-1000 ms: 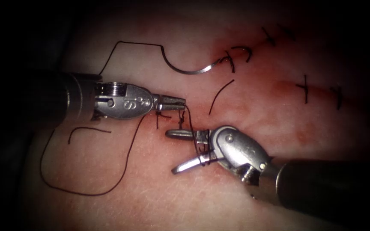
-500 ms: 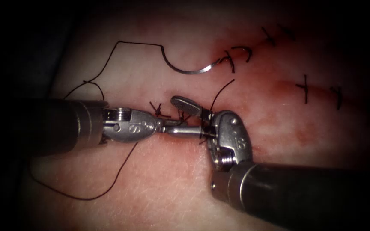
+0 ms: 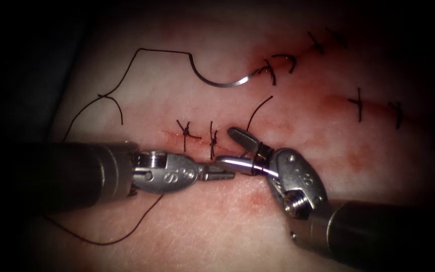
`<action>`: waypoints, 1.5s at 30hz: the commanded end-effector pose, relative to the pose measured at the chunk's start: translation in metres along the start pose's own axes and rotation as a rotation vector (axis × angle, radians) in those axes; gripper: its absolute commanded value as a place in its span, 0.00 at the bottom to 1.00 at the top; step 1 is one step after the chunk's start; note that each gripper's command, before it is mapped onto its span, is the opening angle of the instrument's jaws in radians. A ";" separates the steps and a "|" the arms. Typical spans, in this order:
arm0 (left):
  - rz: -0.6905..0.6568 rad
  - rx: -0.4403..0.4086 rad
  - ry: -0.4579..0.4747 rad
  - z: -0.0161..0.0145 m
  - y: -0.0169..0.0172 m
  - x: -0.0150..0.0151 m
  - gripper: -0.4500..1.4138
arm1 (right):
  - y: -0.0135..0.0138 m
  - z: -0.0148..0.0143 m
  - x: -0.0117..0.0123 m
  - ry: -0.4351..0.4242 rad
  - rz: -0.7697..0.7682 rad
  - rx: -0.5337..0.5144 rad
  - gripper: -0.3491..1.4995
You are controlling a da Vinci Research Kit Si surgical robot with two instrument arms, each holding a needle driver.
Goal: Wound Closure
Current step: Grasp the suture tail with the right tool.
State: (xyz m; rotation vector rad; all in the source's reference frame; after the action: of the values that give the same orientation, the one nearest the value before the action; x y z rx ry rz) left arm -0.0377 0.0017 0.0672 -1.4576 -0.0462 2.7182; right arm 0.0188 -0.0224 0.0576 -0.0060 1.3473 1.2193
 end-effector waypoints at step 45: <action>-0.029 0.039 0.016 0.0051 -0.0045 0.0010 0.00 | 0.0056 0.0010 -0.0009 -0.033 0.415 -0.258 0.82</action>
State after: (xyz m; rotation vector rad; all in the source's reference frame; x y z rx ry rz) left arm -0.0417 0.0063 0.0689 -1.4530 -0.0127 2.6697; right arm 0.0151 -0.0196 0.0613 0.1110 1.1850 1.7336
